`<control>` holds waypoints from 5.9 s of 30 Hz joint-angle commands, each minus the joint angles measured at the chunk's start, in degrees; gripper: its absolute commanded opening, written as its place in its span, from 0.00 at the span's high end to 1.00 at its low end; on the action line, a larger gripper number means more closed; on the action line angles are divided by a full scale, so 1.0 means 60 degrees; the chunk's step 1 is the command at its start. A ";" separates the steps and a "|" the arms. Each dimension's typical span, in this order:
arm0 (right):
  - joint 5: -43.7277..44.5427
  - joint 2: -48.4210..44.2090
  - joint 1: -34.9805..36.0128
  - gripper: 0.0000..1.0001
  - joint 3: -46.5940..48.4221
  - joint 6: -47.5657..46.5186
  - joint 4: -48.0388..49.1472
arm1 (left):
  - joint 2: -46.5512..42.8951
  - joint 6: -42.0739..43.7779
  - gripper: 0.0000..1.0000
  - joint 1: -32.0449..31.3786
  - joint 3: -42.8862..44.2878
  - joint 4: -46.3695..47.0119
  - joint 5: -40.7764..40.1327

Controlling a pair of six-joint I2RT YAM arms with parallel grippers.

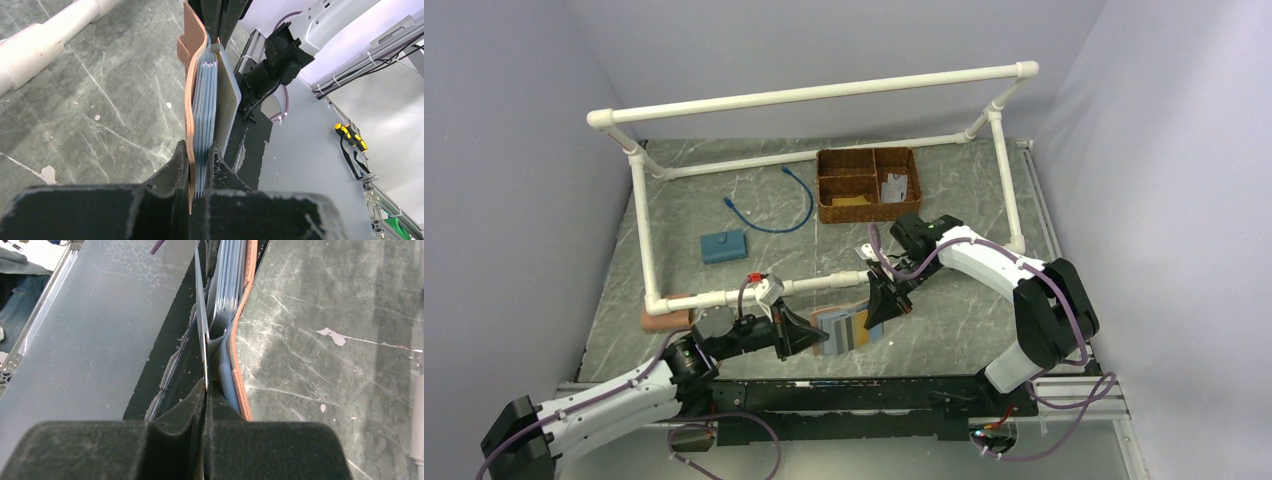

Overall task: Take the credit cards out of the card holder
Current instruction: Remove the credit card from the card holder, then place the credit card in the storage box, then remove the credit card from the card holder.

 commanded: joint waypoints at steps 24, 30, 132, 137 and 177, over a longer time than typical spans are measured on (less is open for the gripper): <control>0.0420 0.0274 -0.0323 1.00 0.0589 -0.1253 -0.0667 | -0.1747 -0.0261 1.00 0.0167 0.0082 -0.0930 0.0399; 0.0482 0.0372 -0.0350 1.00 0.0574 -0.1158 -0.0587 | -0.1888 -0.0307 1.00 0.0180 -0.0052 -0.0871 0.0414; 1.1749 0.6869 -0.0500 0.64 1.1850 0.1507 0.1283 | -0.0843 0.0565 1.00 0.0220 -0.0245 -0.1362 0.0195; 1.2399 0.6249 -0.0487 0.58 1.1846 0.2847 0.2303 | -0.0948 0.0124 1.00 0.0217 -0.0334 -0.1164 0.0185; 0.3400 -0.2009 0.0124 0.61 -0.2755 0.8589 0.7448 | 0.3840 -0.5788 1.00 -0.0375 0.3369 -0.5059 -0.2665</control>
